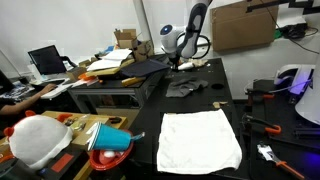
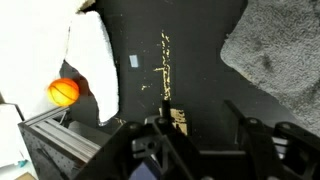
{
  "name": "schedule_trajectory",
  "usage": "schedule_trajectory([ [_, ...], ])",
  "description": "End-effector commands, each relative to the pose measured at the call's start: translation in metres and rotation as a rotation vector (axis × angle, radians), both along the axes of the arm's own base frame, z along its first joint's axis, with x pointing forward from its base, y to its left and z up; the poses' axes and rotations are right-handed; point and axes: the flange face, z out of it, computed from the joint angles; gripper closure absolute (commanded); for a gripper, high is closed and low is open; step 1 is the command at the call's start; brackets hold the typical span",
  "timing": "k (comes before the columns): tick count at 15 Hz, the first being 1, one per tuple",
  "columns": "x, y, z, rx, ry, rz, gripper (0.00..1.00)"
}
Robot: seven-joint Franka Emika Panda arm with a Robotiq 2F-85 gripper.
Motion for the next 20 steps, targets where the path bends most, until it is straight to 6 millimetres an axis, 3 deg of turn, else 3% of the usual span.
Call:
schedule_trajectory([
  [1, -0.022, -0.006, 0.0, 0.002, -0.004, -0.03, 0.12],
  [2, -0.027, -0.007, -0.003, 0.037, 0.031, -0.047, 0.05],
  [3, -0.031, -0.01, -0.01, 0.099, 0.079, -0.09, 0.2],
  [4, -0.035, -0.013, -0.015, 0.138, 0.105, -0.124, 0.43],
  [6, -0.029, -0.024, -0.022, 0.226, 0.125, -0.232, 0.51],
  [12, -0.007, -0.057, -0.016, 0.425, 0.018, -0.562, 0.97],
  [16, 0.006, -0.056, -0.026, 0.496, -0.042, -0.688, 1.0],
  [20, 0.01, -0.051, -0.051, 0.523, -0.02, -0.76, 1.0],
])
